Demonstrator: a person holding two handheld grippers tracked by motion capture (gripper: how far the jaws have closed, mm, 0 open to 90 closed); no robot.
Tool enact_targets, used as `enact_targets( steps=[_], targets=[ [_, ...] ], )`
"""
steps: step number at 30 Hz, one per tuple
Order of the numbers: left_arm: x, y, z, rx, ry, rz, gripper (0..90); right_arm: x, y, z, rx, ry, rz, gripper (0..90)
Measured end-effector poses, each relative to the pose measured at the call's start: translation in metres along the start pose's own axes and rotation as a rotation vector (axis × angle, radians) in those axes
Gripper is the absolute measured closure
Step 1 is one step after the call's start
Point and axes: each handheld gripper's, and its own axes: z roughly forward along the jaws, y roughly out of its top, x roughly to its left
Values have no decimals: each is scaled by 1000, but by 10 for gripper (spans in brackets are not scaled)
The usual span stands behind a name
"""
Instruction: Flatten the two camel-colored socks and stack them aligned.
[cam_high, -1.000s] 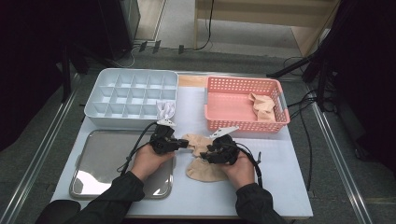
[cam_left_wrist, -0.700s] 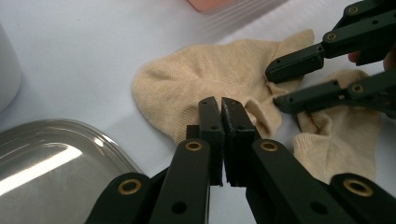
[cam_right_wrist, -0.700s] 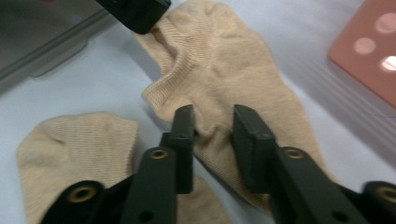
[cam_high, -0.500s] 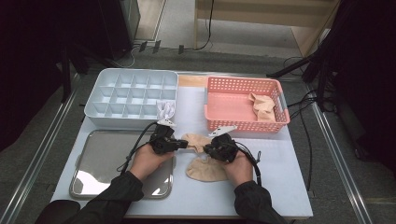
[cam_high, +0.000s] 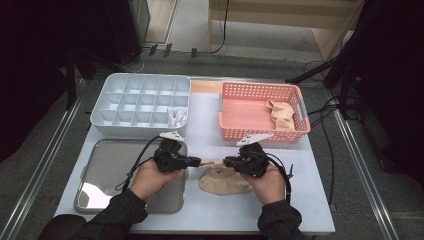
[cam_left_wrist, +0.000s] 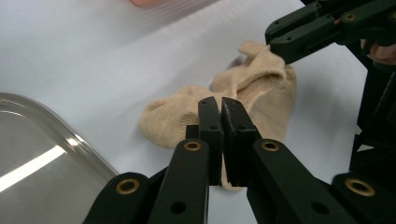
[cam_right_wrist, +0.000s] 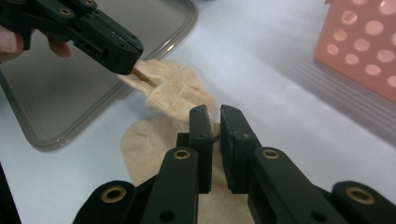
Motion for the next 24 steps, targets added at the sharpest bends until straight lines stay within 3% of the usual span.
enact_targets(
  steps=[7,11,17,24],
  targets=[
    [16,3,14,-15,33,-50,886,-13,4,14,-2,-39,19,851],
    [22,8,17,-28,52,-59,876,-22,10,25,2,-57,28,851],
    [25,12,13,-62,98,-40,735,-35,14,30,6,-80,44,850],
    [30,12,14,-57,140,-19,670,-52,12,35,-4,-75,99,841]
  ],
)
